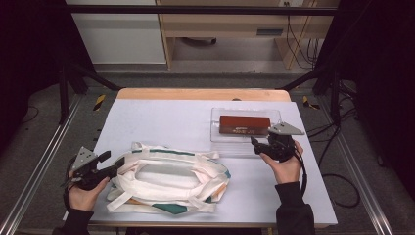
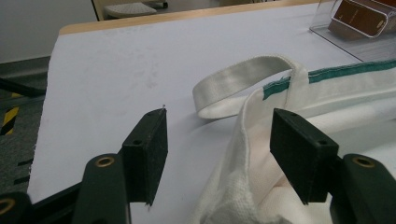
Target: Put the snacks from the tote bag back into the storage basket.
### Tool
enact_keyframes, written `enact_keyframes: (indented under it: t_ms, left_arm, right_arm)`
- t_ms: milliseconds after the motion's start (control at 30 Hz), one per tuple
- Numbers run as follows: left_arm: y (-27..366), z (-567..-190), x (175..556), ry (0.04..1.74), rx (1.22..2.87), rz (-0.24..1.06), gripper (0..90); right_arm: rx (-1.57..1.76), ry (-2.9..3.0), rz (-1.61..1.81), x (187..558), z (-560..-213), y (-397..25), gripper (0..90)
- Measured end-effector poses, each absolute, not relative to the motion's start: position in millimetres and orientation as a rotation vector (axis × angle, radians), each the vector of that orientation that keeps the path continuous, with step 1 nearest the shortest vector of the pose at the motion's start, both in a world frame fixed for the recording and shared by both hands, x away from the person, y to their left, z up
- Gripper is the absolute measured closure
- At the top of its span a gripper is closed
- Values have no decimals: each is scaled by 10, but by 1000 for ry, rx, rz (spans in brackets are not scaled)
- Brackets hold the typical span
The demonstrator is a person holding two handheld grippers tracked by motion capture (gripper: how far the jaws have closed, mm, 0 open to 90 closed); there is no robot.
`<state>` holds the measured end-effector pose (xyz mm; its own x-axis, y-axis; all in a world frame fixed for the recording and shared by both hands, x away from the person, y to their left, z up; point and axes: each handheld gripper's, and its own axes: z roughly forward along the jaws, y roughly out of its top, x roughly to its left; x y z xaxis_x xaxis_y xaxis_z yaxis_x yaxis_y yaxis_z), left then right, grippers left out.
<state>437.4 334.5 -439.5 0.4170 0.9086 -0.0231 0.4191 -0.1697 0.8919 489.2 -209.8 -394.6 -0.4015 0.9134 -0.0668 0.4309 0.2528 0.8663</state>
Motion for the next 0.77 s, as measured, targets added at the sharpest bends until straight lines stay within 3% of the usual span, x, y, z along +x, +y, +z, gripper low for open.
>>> enact_keyframes:
  t_ms: [367, 767]
  left_arm:
    - [3368, -4376, 4355, 1137, 1766, 682, 341]
    - [3387, -4374, 4358, 1127, 1761, 680, 297]
  right_arm:
    - [1249, 1877, 1172, 4457, -4186, -2373, 150]
    - [1308, 1825, 1278, 4284, -4436, -2625, 137]
